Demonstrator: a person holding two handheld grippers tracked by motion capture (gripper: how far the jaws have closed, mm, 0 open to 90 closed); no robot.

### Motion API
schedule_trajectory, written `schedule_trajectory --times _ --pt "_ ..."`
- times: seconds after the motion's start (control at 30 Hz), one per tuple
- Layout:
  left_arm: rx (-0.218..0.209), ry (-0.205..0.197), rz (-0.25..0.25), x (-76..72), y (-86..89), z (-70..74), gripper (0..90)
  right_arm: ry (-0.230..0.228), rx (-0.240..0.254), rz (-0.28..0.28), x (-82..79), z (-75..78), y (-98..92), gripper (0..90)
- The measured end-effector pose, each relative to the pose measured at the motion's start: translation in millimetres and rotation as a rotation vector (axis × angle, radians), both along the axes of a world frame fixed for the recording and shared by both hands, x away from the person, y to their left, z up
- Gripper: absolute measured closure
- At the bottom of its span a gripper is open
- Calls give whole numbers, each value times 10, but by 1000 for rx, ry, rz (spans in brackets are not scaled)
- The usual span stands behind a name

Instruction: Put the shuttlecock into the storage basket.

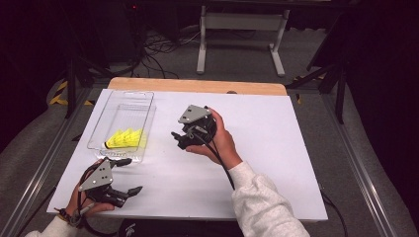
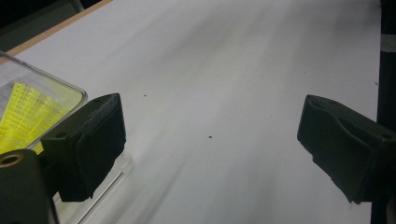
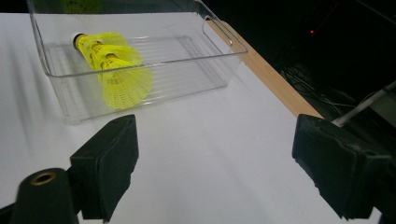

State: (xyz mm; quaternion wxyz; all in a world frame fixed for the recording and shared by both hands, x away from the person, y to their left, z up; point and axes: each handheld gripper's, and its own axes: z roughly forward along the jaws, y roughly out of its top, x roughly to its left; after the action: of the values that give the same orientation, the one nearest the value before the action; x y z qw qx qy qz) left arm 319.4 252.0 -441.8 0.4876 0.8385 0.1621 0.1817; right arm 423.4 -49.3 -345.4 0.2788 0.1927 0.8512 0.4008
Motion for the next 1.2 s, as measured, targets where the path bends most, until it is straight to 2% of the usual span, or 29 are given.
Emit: schedule_trajectory --times 0.27,0.53,1.2 --pt "-1 1 1 2 0 0 87 -1 -3 -11 -19 -15 -92 153" --pt "0 0 0 5 -1 -1 86 -22 -9 -17 -50 22 -169 148" --pt "3 4 2 8 -9 -2 86 -16 -30 -44 -108 5 -368 130"
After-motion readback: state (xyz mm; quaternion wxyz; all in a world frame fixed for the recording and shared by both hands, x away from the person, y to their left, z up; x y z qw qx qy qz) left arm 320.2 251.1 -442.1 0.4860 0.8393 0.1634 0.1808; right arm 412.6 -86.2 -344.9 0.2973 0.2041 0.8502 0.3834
